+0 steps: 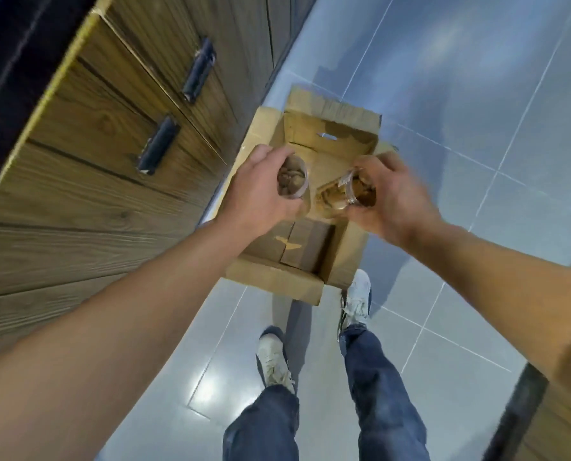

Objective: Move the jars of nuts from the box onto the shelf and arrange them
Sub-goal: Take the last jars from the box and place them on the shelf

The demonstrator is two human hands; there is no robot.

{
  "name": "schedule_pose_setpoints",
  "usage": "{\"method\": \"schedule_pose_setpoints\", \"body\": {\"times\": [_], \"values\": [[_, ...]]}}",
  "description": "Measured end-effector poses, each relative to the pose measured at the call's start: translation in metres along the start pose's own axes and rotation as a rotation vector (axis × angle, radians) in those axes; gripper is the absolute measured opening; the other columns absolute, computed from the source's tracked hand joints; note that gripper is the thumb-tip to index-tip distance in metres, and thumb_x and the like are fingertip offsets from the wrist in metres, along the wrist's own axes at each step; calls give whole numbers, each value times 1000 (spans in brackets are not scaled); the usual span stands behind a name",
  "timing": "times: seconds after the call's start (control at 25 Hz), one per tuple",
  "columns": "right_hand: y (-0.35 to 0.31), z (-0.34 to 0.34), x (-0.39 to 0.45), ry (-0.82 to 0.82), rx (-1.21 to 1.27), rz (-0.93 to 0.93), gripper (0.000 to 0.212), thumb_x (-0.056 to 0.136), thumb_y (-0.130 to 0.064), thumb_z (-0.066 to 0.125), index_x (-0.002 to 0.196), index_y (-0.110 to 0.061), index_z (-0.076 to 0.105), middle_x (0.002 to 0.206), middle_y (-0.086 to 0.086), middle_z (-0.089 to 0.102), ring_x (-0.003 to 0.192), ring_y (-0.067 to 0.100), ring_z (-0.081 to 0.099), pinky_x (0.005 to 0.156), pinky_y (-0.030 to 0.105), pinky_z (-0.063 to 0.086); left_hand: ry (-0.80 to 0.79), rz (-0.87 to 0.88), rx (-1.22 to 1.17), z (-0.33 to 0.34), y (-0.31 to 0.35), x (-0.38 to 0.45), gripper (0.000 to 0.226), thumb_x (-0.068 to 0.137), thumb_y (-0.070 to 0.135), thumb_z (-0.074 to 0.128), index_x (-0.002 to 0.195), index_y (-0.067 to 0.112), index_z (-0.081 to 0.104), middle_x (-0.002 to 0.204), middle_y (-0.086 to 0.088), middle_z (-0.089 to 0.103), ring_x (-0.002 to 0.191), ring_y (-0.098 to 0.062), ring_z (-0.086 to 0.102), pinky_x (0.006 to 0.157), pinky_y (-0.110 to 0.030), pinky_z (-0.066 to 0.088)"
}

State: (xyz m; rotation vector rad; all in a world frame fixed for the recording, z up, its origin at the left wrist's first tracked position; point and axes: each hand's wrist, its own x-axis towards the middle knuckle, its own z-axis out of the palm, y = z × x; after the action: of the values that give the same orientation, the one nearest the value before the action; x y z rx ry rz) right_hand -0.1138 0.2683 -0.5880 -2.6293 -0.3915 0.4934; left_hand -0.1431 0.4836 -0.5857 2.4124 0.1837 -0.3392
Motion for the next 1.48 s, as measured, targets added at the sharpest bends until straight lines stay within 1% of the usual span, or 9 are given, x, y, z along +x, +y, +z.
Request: {"method": "schedule_pose_setpoints", "body": {"times": [0.08, 0.28, 0.56, 0.72, 0.88, 0.96, 1.12, 1.28, 1.48], "values": [[-15, -44, -39, 46, 25, 42, 69, 71, -29, 75, 134, -23, 50, 124, 7, 49, 104, 34, 58, 86, 39, 50, -33, 92, 16, -32, 36, -28, 75, 66, 28, 81, 135, 26, 49, 120, 3, 47, 105, -15, 50, 91, -25, 43], [-41, -155, -154, 159, 62, 238, 68, 73, -30, 74, 136, -28, 49, 131, 1, 47, 117, 24, 53, 99, 30, 39, -96, 274, 113, -89, 139, -97, 72, 70, 36, 78, 134, 29, 47, 121, 5, 48, 107, -14, 50, 91, -24, 42], [-18, -281, -321, 322, 76, 415, 69, 73, -33, 76, 136, -25, 49, 131, 3, 49, 114, 25, 55, 98, 35, 43, -189, 605, 231, -98, 320, -164, 65, 69, 31, 74, 129, 21, 52, 124, 0, 53, 109, -20, 53, 85, -23, 35], [15, -338, -409, 444, 94, 493, 68, 75, -32, 75, 137, -25, 48, 132, 1, 48, 115, 21, 53, 97, 34, 42, -220, 759, 215, -72, 422, -194, 71, 64, 30, 72, 132, 21, 53, 123, -1, 53, 106, -24, 58, 92, -32, 46], [61, -394, -509, 593, 48, 584, 67, 73, -36, 74, 135, -30, 48, 128, -4, 49, 110, 19, 54, 93, 34, 46, -230, 888, 183, -28, 537, -237, 69, 63, 32, 72, 130, 29, 54, 125, 6, 51, 104, -17, 56, 89, -29, 45], [82, -421, -554, 638, 12, 620, 67, 73, -36, 73, 135, -30, 48, 129, -2, 49, 112, 21, 54, 94, 36, 47, -232, 964, 150, -6, 590, -258, 68, 61, 33, 68, 128, 28, 56, 123, 5, 53, 105, -20, 56, 92, -33, 47], [118, -468, -640, 733, -64, 744, 68, 74, -36, 71, 137, -28, 47, 132, 2, 48, 119, 25, 49, 96, 39, 43, -263, 1170, 147, 40, 688, -301, 68, 62, 34, 68, 129, 24, 58, 119, 2, 55, 102, -19, 58, 90, -22, 42], [152, -495, -720, 806, -130, 928, 69, 77, -36, 70, 140, -26, 45, 134, 3, 49, 122, 26, 48, 99, 39, 40, -347, 1389, 138, 93, 776, -342, 68, 63, 38, 68, 129, 25, 57, 118, 1, 56, 104, -21, 58, 93, -34, 48], [201, -514, -788, 862, -156, 1137, 64, 76, -37, 71, 136, -26, 50, 131, 4, 50, 117, 26, 52, 93, 36, 43, -448, 1597, 137, 165, 867, -377, 65, 69, 33, 73, 131, 20, 55, 120, 0, 54, 104, -18, 54, 92, -33, 45]]}}
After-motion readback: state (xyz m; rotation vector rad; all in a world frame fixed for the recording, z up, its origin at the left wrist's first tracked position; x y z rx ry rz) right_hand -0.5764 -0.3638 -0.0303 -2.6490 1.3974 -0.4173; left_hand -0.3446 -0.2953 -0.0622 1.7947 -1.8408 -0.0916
